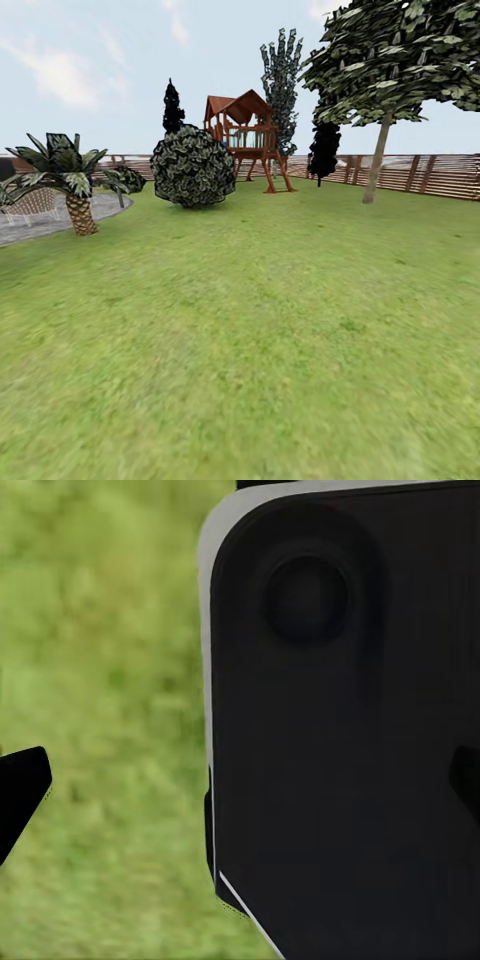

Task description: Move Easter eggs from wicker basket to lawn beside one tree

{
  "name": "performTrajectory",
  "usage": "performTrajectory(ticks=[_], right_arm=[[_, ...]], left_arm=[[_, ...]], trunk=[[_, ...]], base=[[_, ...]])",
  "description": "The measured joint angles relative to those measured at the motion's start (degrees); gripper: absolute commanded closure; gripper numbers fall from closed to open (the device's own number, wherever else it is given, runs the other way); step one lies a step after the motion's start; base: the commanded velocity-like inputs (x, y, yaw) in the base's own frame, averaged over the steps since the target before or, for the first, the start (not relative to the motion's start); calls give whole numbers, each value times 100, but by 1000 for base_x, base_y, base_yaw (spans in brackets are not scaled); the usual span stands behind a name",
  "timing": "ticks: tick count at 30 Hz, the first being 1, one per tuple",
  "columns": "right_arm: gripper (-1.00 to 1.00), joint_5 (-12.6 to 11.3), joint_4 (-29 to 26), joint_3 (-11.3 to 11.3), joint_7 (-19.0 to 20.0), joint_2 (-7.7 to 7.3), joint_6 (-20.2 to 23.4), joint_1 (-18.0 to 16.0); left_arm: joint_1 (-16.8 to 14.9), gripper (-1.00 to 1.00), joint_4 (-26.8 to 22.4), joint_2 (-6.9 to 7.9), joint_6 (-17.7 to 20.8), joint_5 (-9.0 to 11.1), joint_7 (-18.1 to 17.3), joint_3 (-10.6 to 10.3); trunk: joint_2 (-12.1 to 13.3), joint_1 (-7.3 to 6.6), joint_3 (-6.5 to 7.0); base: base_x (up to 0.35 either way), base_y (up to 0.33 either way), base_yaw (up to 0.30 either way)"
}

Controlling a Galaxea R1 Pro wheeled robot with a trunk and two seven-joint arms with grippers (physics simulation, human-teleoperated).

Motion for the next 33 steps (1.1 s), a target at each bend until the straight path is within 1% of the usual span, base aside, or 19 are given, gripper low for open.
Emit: performTrajectory(ticks=[5,12,20,33], right_arm=[[-100,0,0,-3,0,0,14,1],[-100,0,0,-8,0,0,29,1],[-100,0,0,-8,0,0,31,1],[-100,0,0,-8,0,0,24,2]], left_arm=[[3,-100,-1,-2,0,-1,1,0],[3,-100,-1,-4,0,-2,-1,0],[1,-100,-1,-6,0,-1,2,0],[1,-100,-1,-5,0,-1,2,0]], trunk=[[0,0,0],[0,0,0],[0,0,0],[0,0,0]], base=[[294,-142,-134],[294,-142,63],[294,-143,181],[294,-144,240]])
